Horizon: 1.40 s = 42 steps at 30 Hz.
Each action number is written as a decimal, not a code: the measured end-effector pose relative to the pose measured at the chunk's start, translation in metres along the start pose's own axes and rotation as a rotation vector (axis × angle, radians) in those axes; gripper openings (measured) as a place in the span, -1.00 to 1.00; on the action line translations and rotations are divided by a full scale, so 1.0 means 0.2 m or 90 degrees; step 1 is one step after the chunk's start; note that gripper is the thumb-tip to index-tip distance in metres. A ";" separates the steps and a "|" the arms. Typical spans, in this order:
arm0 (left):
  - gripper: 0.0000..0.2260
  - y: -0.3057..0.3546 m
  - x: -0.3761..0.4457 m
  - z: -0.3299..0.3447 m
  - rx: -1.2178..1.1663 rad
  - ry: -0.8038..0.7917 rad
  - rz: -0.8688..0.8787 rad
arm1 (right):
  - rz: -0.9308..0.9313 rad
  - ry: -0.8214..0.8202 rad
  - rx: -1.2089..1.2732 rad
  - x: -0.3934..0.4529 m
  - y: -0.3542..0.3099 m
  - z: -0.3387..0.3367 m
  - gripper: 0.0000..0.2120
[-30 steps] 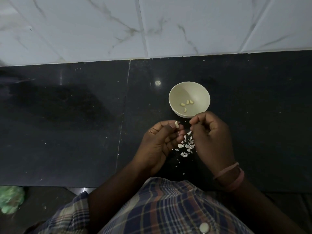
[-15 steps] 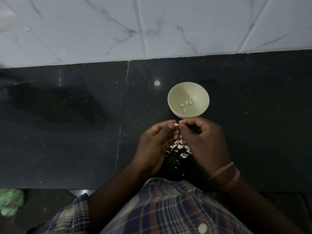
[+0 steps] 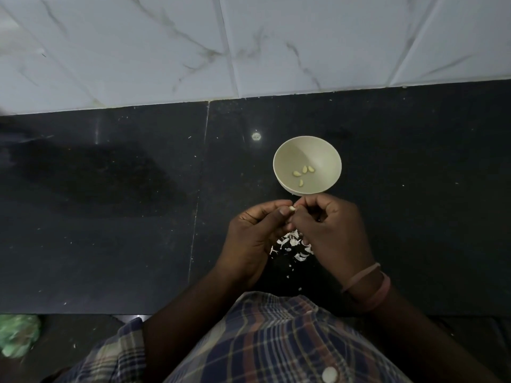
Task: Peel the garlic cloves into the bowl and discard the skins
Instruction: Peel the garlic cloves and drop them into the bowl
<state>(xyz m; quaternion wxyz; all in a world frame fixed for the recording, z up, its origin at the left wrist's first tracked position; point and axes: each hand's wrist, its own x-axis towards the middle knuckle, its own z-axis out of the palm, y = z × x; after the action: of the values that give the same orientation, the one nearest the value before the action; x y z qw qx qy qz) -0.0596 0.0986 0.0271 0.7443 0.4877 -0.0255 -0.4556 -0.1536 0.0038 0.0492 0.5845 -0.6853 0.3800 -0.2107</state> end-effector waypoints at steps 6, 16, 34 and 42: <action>-0.86 0.00 0.01 0.00 -0.072 -0.009 -0.058 | 0.093 -0.001 0.166 0.03 0.01 0.00 -0.90; -0.82 0.00 0.04 0.01 -0.045 0.013 -0.051 | 0.036 0.052 -0.166 0.05 0.13 -0.04 -0.87; -0.85 0.02 0.03 0.05 0.083 0.000 0.009 | -0.008 0.047 0.114 0.02 0.10 -0.05 -0.75; -0.84 0.01 0.04 0.05 0.042 -0.003 0.012 | -0.073 0.033 0.144 0.01 0.10 -0.06 -0.56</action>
<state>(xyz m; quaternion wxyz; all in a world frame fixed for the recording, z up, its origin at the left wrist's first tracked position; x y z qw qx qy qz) -0.0591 0.0855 0.0303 0.7319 0.5110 -0.0468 -0.4484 -0.1656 -0.0058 0.0326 0.6348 -0.6299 0.3294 -0.3030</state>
